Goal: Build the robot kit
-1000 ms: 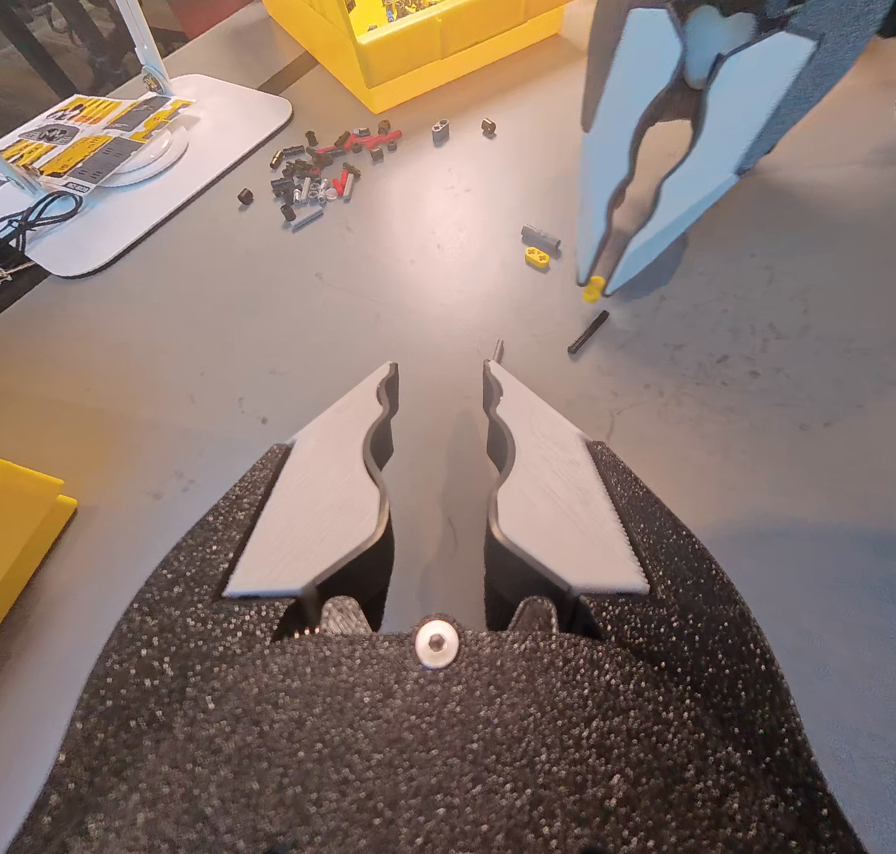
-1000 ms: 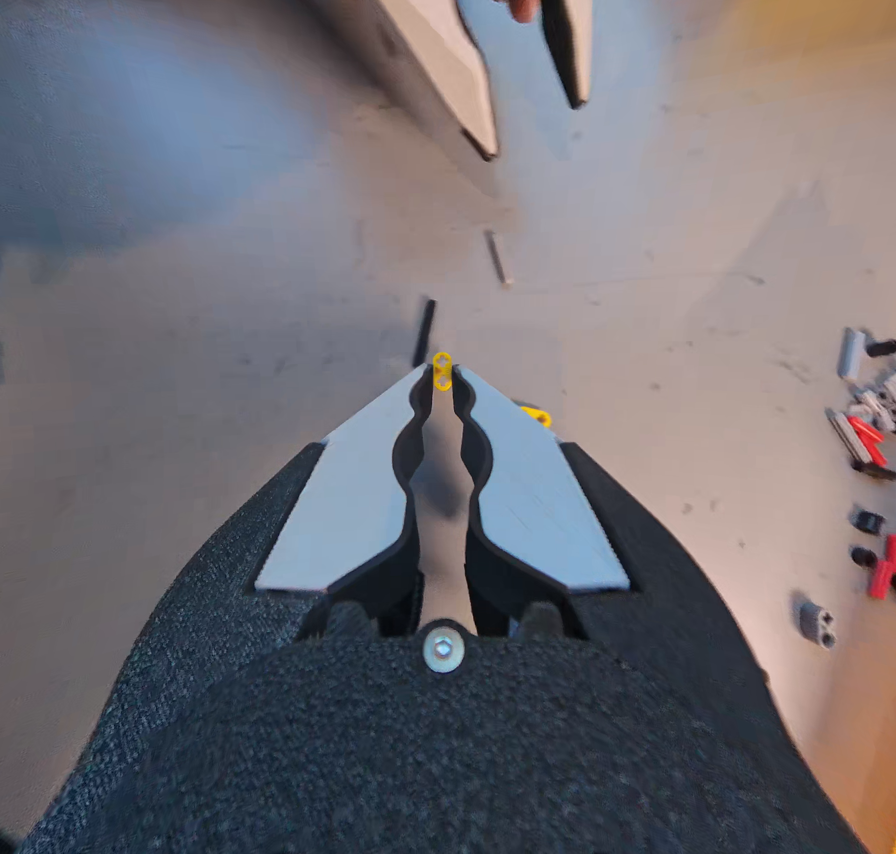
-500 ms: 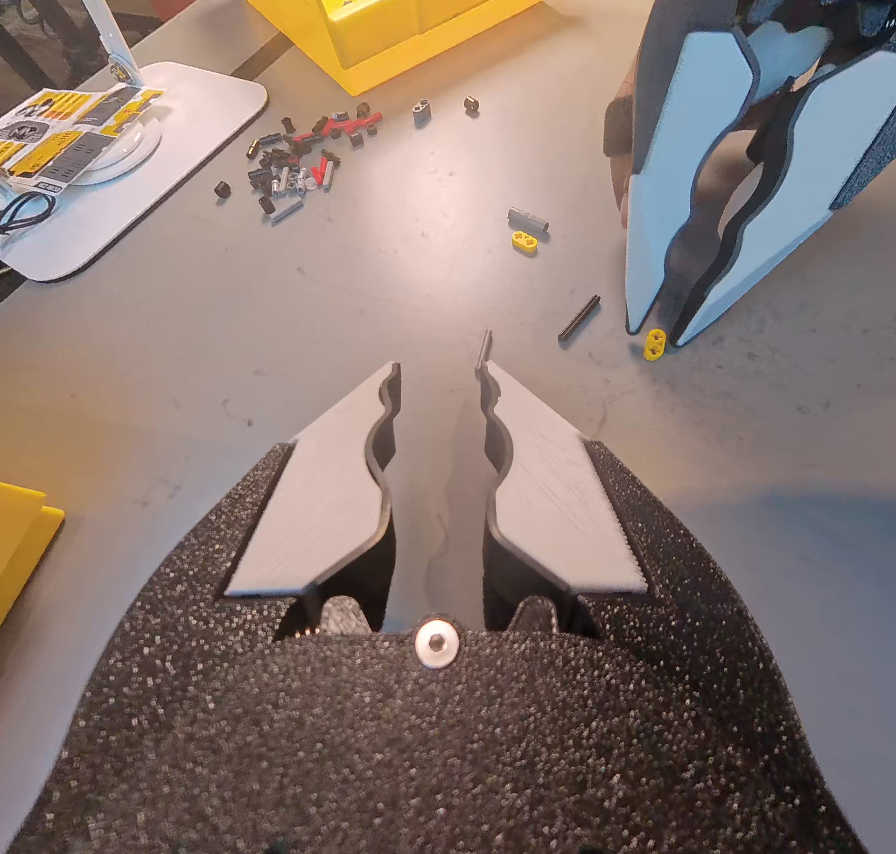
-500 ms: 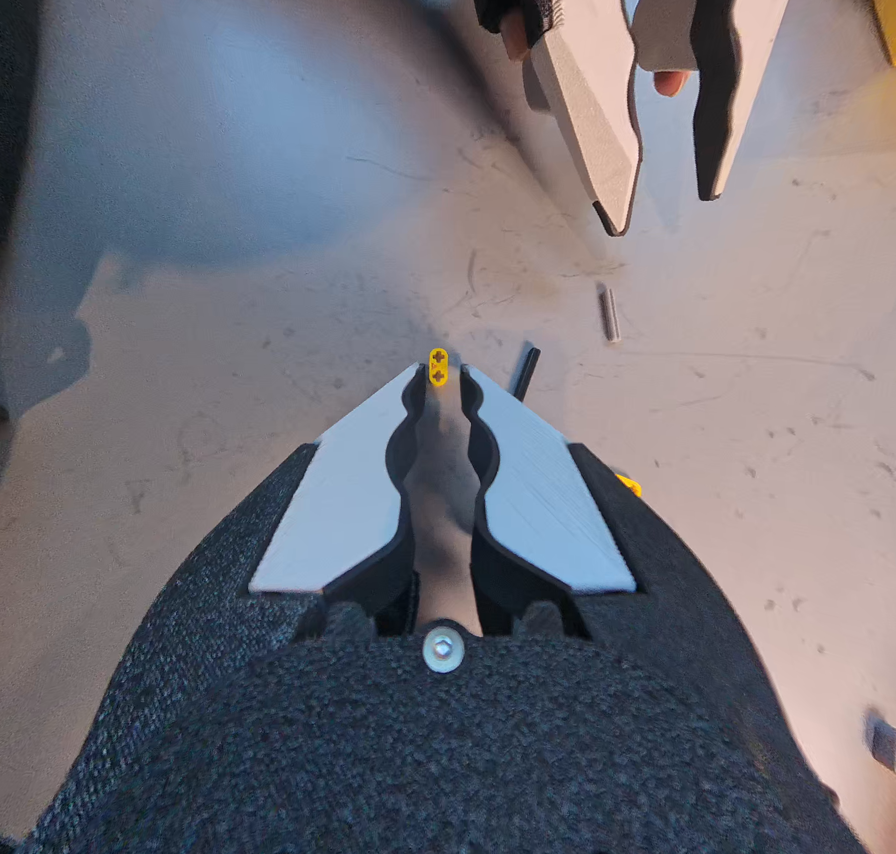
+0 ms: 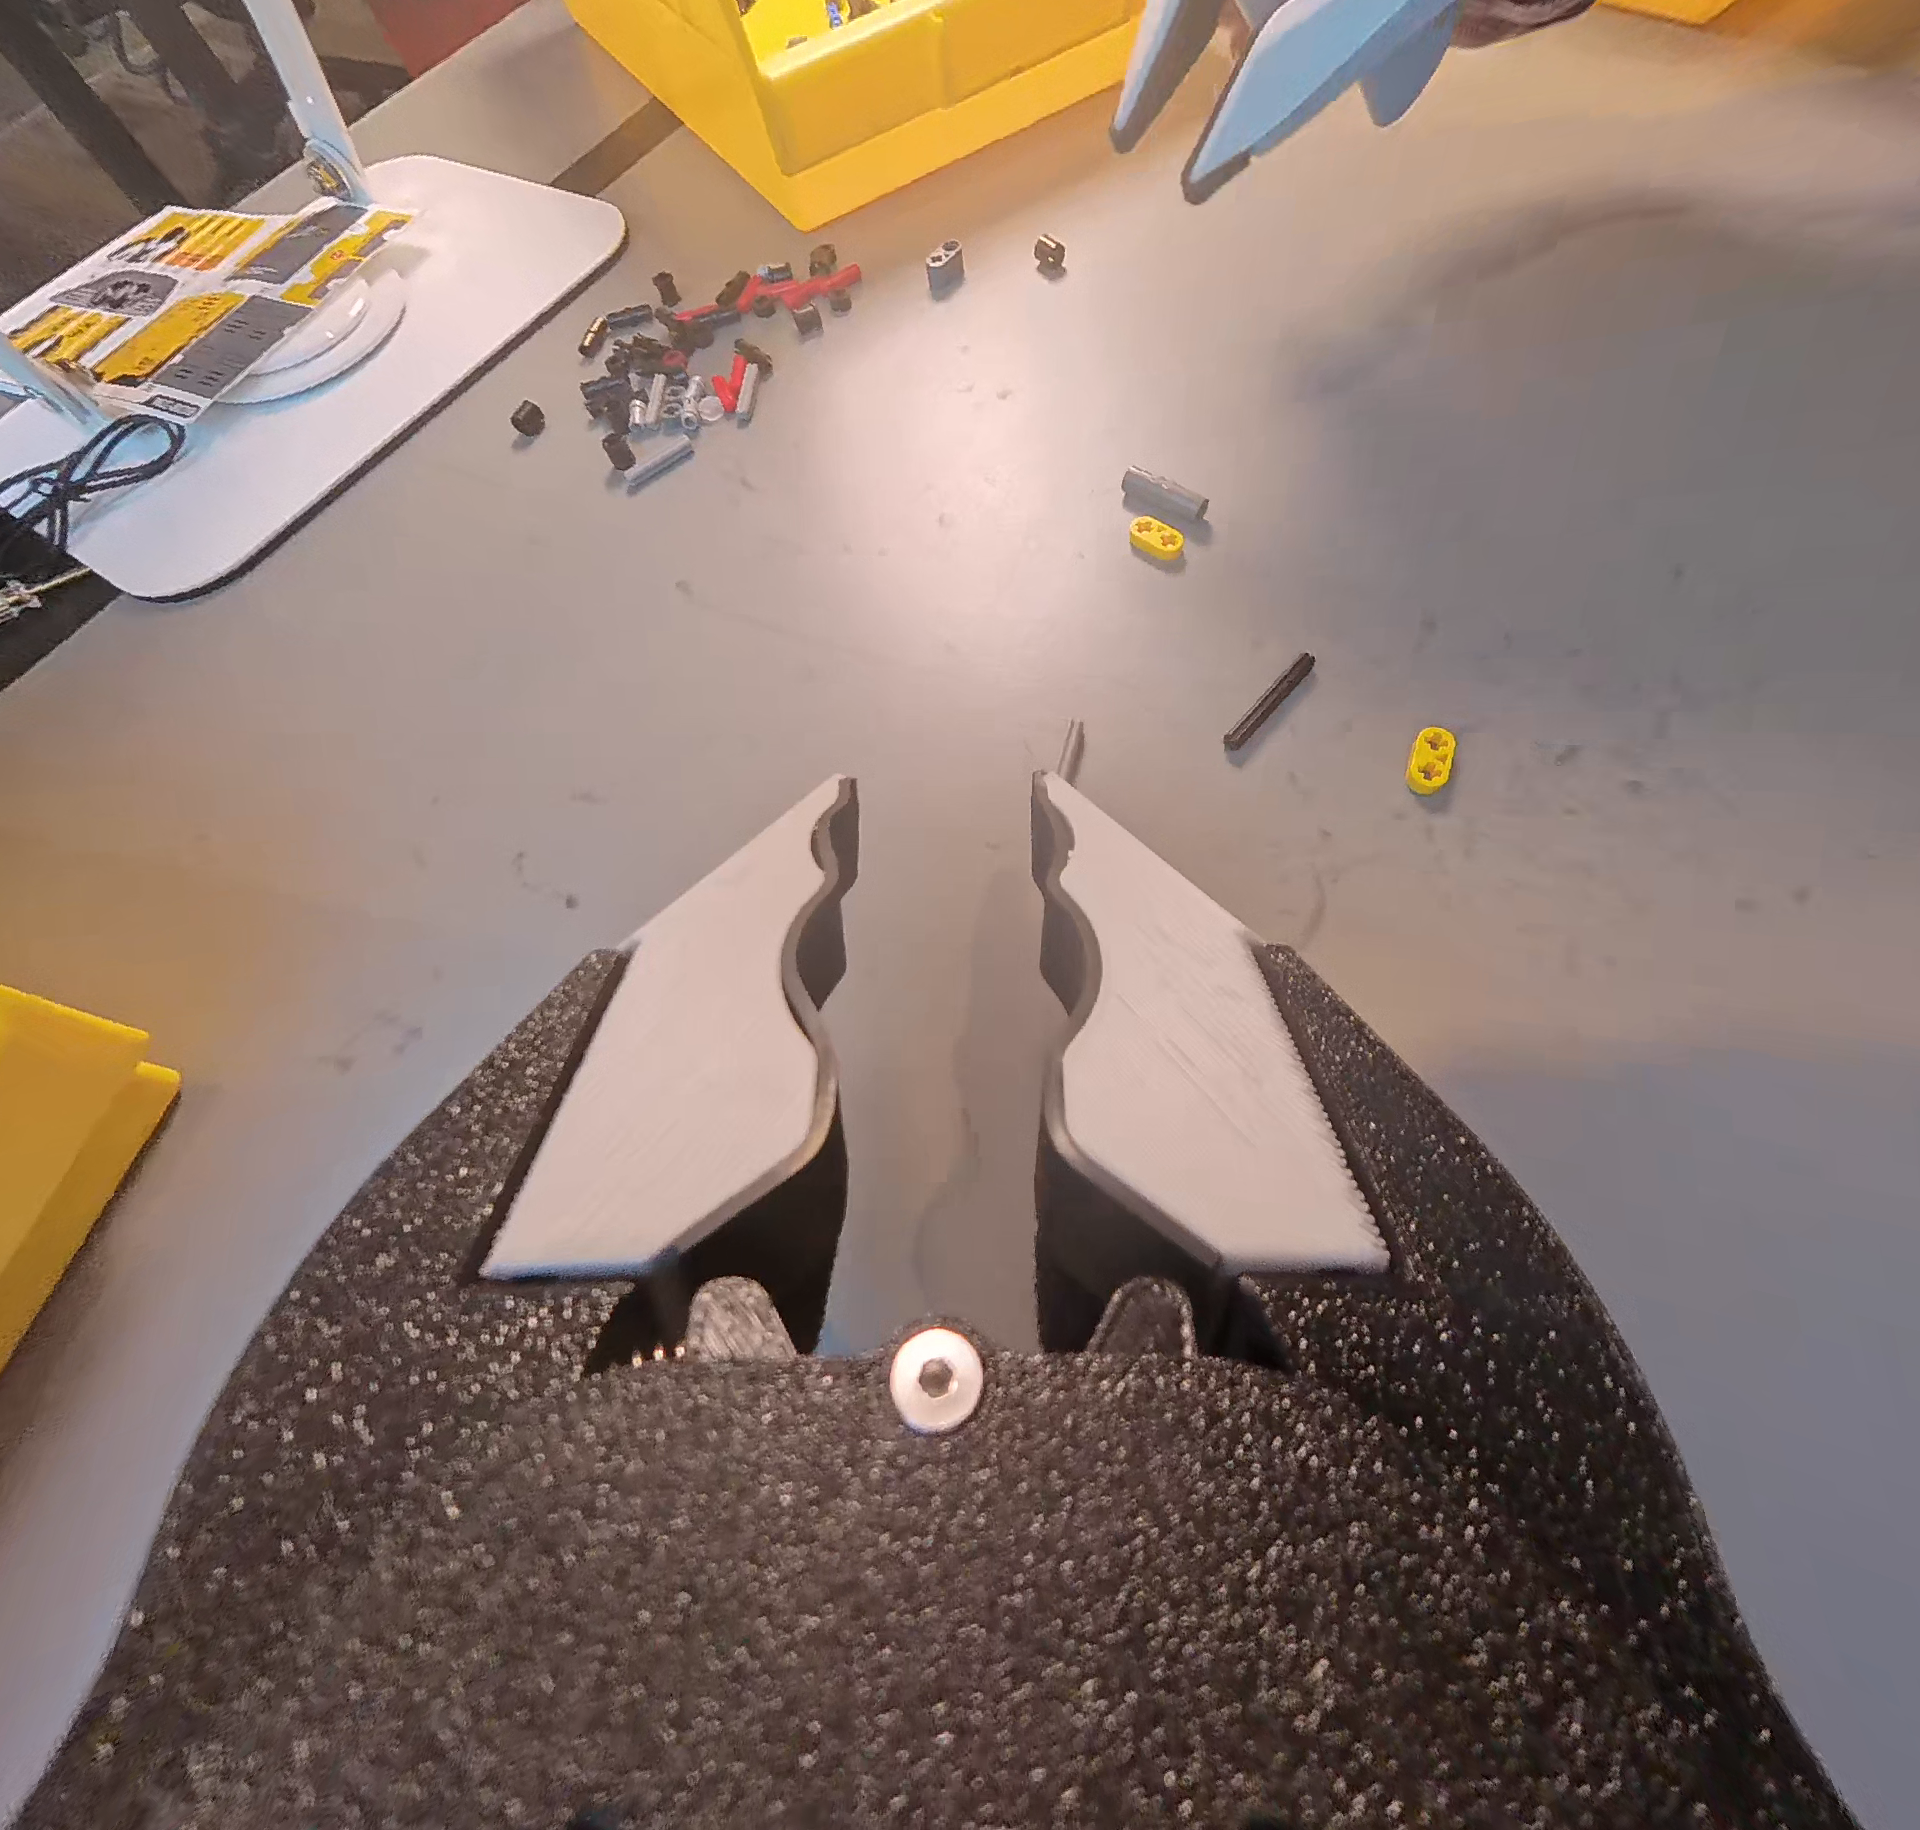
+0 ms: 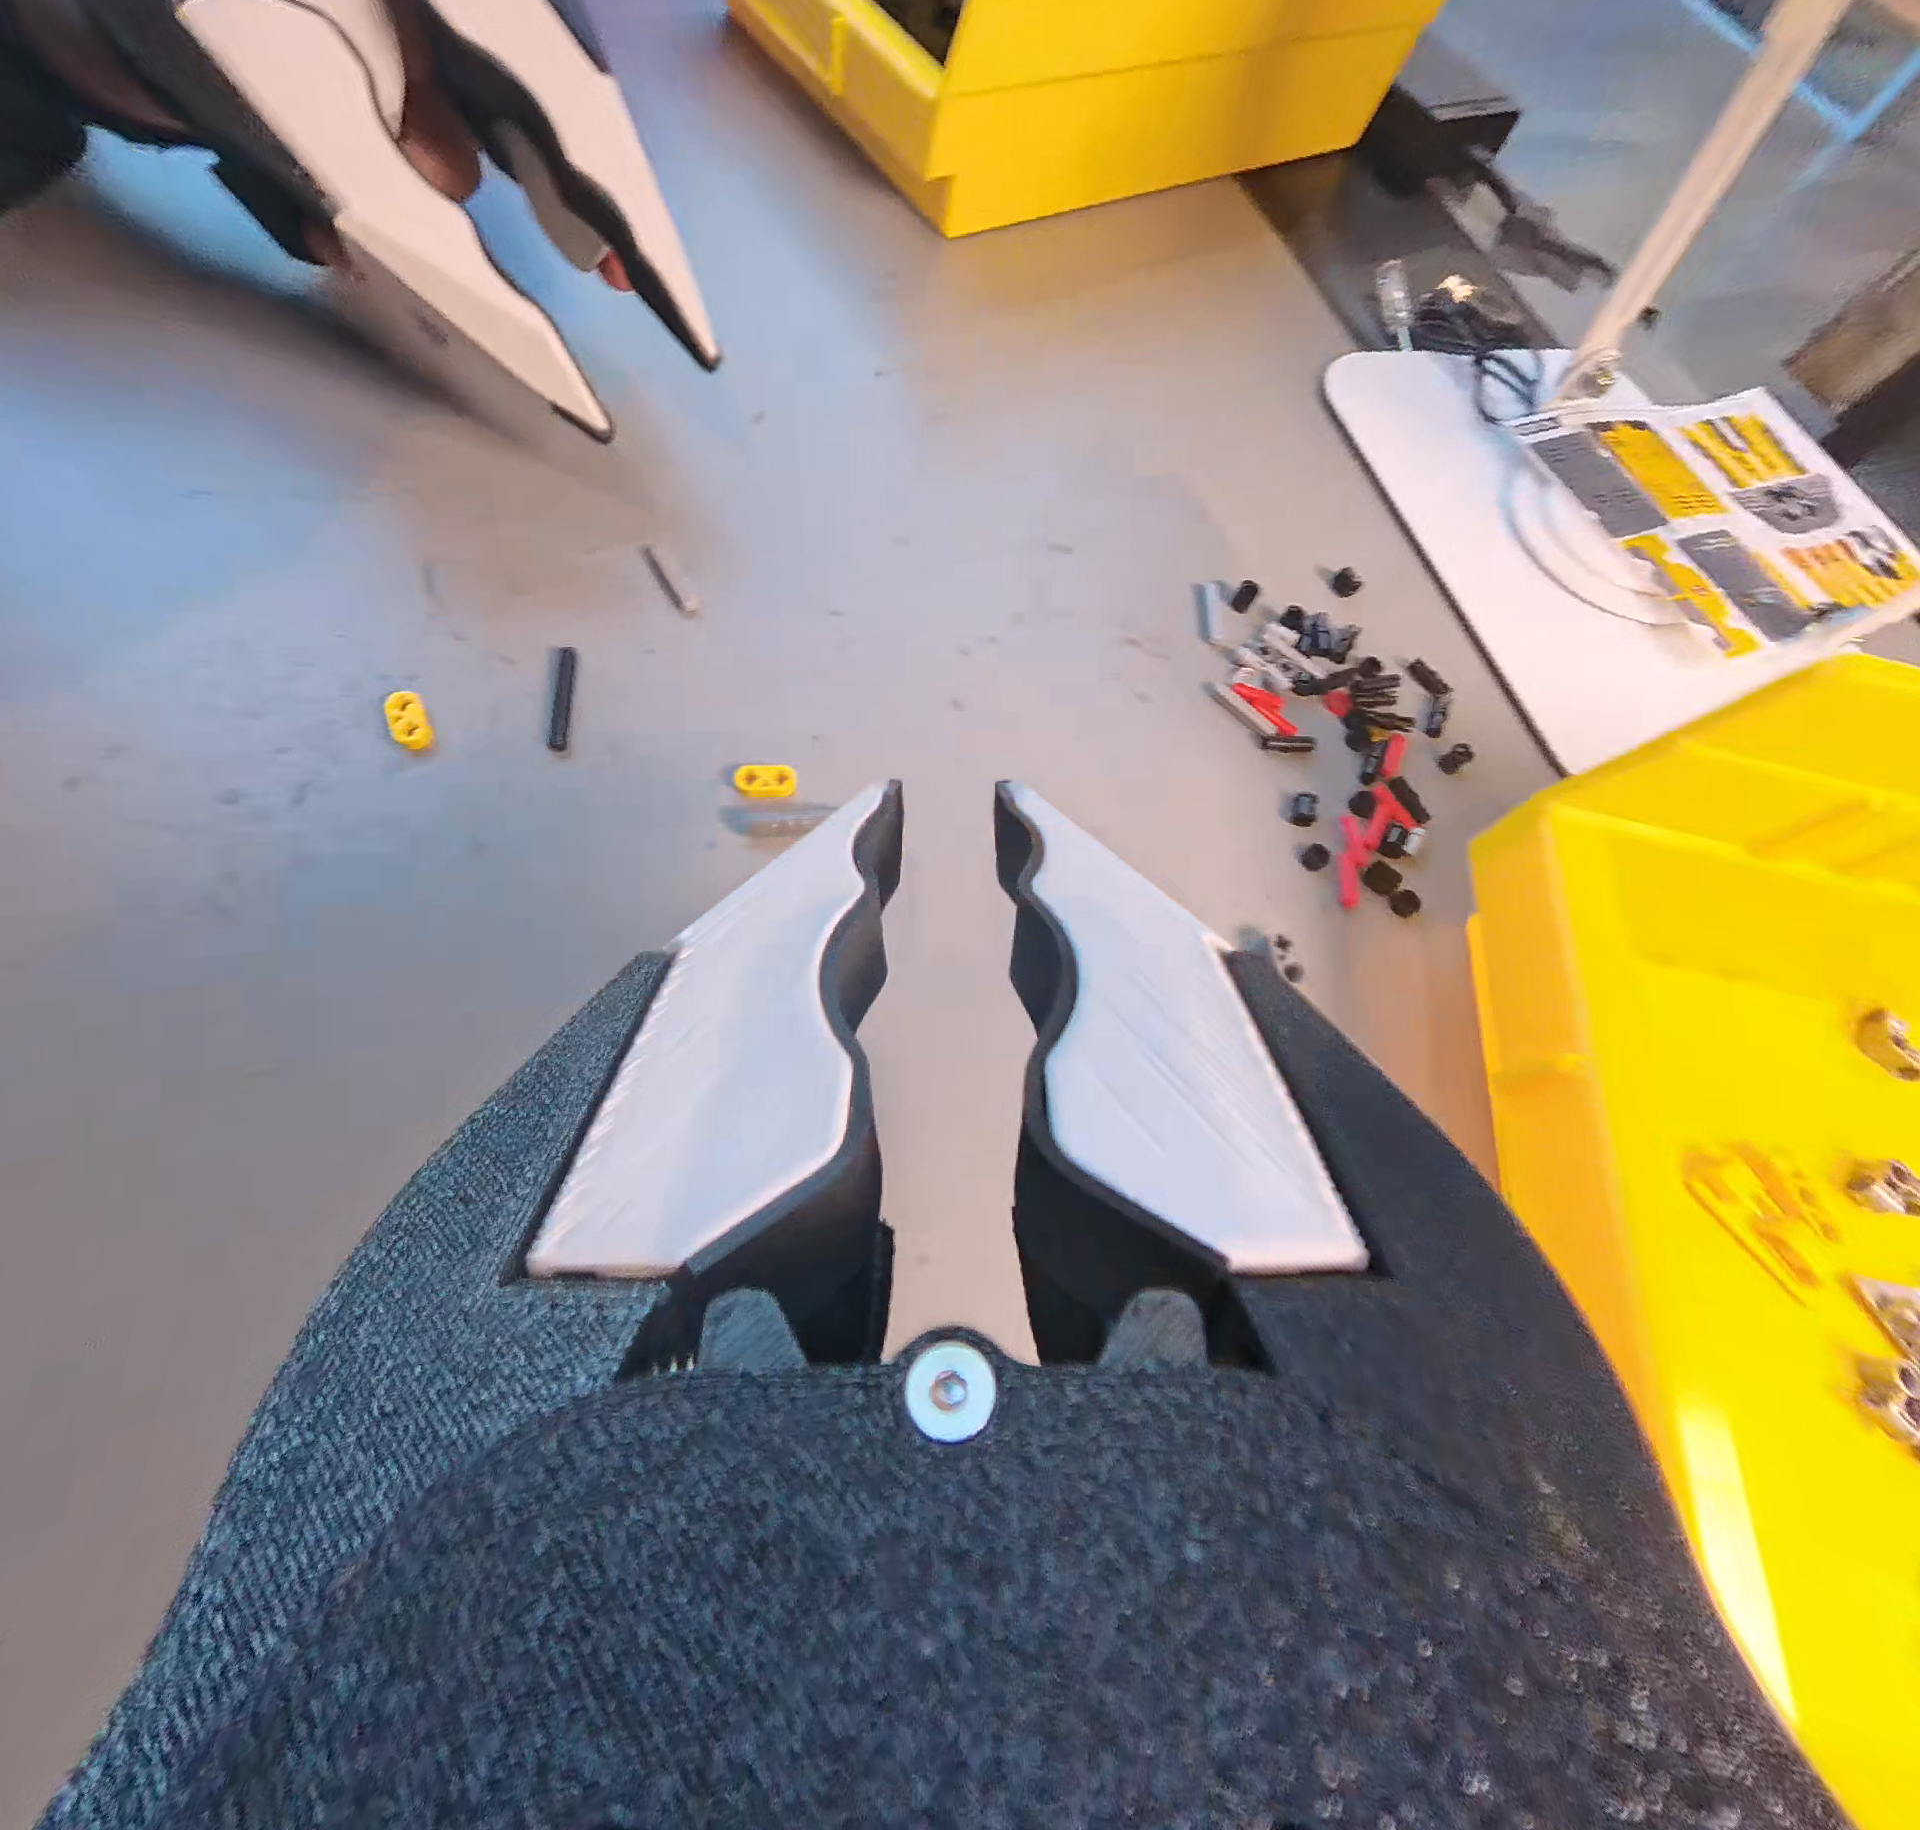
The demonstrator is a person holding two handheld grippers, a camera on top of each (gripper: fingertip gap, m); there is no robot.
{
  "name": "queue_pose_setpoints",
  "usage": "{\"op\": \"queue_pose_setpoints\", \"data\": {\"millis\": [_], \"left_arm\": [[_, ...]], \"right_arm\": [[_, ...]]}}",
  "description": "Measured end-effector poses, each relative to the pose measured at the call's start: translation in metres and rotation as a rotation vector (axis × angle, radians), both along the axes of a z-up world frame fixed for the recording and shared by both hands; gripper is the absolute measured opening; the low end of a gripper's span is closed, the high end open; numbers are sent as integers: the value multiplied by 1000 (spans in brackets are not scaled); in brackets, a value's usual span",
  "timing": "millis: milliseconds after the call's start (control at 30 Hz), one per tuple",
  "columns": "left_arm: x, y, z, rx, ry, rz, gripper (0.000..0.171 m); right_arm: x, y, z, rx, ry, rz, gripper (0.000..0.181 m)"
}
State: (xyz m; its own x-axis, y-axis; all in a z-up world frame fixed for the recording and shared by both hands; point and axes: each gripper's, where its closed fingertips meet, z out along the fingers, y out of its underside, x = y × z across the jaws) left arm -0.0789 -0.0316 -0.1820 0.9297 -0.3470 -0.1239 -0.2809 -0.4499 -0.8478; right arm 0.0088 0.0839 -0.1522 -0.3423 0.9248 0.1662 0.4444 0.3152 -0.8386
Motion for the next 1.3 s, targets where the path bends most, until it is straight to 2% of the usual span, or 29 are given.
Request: {"op": "queue_pose_setpoints", "data": {"millis": [233,533,833,1300], "left_arm": [[-8,3,10,47,-43,42,34],[-18,4,19,85,-117,90,34],[-22,4,21,71,-189,110,35],[-22,4,18,51,-189,111,35]], "right_arm": [[-10,21,11,-54,144,-109,20],[-14,24,21,-153,228,-169,32],[-9,25,12,-153,200,-187,45],[-11,17,2,-132,157,-162,49]]}}
